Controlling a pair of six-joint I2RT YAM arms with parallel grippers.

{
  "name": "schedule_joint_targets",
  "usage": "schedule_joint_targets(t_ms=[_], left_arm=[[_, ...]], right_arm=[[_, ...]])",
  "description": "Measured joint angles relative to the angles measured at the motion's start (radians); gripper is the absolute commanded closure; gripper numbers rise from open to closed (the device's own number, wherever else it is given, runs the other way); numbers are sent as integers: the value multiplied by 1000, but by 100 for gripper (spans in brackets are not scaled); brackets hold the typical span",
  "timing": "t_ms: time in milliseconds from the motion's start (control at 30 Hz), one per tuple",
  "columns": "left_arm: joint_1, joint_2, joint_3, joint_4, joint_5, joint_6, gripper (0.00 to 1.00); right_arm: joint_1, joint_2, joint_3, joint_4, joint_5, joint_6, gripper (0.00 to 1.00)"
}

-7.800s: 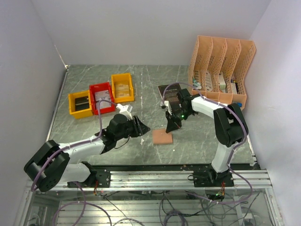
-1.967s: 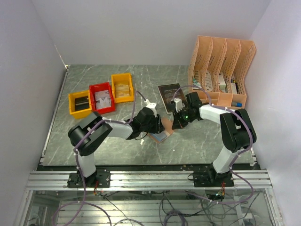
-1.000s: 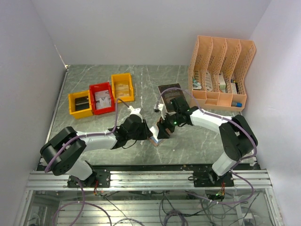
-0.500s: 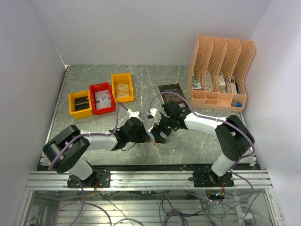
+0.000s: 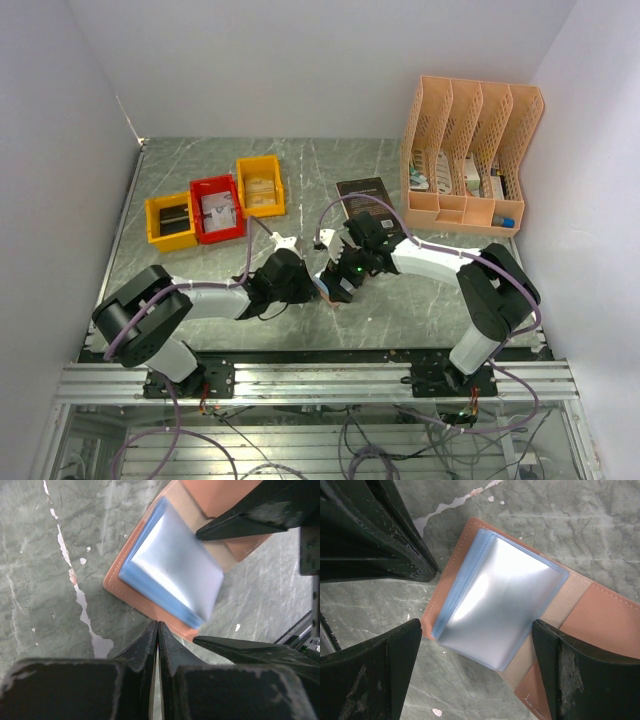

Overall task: Put the credit cards into the card holder
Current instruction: Open the card holder at the center of the board.

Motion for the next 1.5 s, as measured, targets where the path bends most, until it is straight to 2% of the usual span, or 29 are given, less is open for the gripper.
schedule_joint_targets(t_ms=[267,667,1000,1233,1500], left_arm=[[0,-82,3,-6,-3,4,87],[10,64,56,37,7,8,88],[13,101,56,76,13,8,89],[15,103,56,83,14,8,89],[15,103,56,83,14,11,88]], right_arm=[[-12,0,6,-4,-53,10,12],[-13,15,16,-7,-40,15,18],[-14,28,19,-6,-15,14,22],[-14,28,19,-6,9,7,31],[-18,28,19,-6,27,5,46]])
